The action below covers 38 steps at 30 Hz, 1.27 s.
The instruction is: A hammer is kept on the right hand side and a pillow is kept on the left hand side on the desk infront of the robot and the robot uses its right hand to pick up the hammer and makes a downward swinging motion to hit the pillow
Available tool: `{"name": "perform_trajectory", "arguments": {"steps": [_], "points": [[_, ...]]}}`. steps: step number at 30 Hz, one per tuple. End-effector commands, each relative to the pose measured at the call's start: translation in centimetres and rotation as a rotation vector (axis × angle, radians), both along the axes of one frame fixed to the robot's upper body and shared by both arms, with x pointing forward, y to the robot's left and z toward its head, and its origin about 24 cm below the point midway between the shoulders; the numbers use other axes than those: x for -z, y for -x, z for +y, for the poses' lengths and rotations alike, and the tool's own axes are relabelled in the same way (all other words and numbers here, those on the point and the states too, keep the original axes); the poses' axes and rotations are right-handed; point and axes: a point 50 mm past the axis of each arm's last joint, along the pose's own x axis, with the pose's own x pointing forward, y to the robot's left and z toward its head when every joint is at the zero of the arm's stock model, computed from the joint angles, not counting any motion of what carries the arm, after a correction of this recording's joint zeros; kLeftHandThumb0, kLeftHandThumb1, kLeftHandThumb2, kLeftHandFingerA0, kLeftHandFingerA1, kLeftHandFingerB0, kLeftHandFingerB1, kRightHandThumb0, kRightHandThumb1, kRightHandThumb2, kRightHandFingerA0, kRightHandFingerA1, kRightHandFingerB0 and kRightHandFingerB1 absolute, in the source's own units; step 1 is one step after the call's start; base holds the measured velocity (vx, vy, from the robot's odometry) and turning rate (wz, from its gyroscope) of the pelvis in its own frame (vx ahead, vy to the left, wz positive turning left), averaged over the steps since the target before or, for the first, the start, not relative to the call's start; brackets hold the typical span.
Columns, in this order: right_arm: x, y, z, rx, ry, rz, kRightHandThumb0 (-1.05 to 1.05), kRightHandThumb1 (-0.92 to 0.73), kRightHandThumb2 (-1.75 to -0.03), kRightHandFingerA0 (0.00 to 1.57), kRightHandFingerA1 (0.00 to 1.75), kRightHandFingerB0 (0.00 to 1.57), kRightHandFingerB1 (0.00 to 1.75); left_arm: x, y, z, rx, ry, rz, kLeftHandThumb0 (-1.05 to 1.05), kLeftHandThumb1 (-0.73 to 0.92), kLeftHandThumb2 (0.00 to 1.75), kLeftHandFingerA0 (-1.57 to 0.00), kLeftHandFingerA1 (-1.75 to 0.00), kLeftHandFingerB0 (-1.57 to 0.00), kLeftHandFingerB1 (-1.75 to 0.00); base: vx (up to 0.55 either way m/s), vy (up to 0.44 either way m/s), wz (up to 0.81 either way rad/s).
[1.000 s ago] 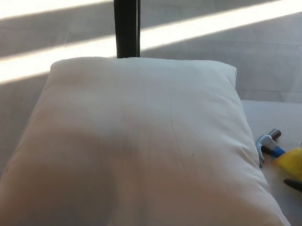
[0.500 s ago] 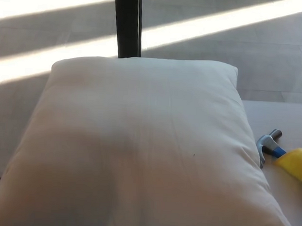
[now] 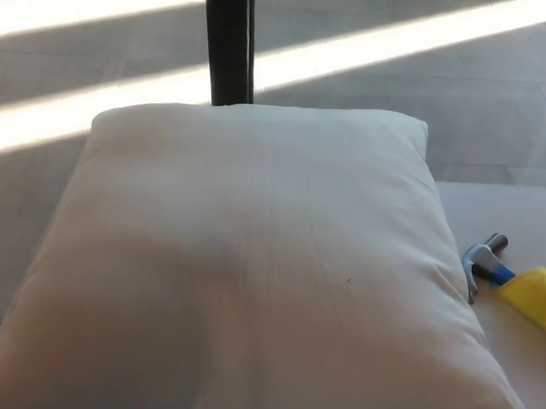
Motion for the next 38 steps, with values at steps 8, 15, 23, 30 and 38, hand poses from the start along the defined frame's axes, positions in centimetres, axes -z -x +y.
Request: {"name": "perform_trajectory", "arguments": {"steps": [8,15,23,30,38], "points": [[14.5,11.0,0.3,1.145,-0.802,-0.669,-0.79,-0.71,-0.98,0.39,0.96,0.00,0.15,-0.7,-0.1,0.7,-0.034,-0.009,-0.047,-0.55,0.64,0.59,-0.72,-0.61,-0.67,-0.52,0.00,0.000,0.00],[17.2,13.1,1.6,0.898,-0.835,-0.651,-0.65,-0.48,-0.90,0.00,0.34,0.00,0.23,-0.7,-0.7,0.8,-0.025,-0.009,-0.020,-0.56,0.68,0.60,-0.67,-0.60,-0.66,-0.55,0.00,0.000,0.00],[18.2,12.9,2.6,0.717,-0.638,-0.297,-0.63,-0.55,-0.58,0.43,0.86,0.28,0.32,-0.4,-0.2,0.6,-0.047,-0.024,0.025,-0.60,0.68,0.60,-0.62,-0.64,-0.64,-0.57,0.00,0.000,0.00],[18.6,11.1,3.8,0.531,-0.605,-0.212,-0.68,-0.51,-0.87,0.44,0.79,0.18,0.43,-0.5,0.4,0.9,-0.073,-0.052,0.078,-0.62,0.67,0.60,-0.57,-0.65,-0.67,-0.57,0.00,0.000,0.00],[18.7,10.6,4.4,0.465,-0.549,-0.139,-0.65,-0.66,-0.60,0.18,0.54,0.21,0.33,-0.9,-0.8,1.3,-0.068,-0.042,0.072,-0.57,0.67,0.60,-0.59,-0.67,-0.61,-0.55,0.00,0.000,0.00]]}}
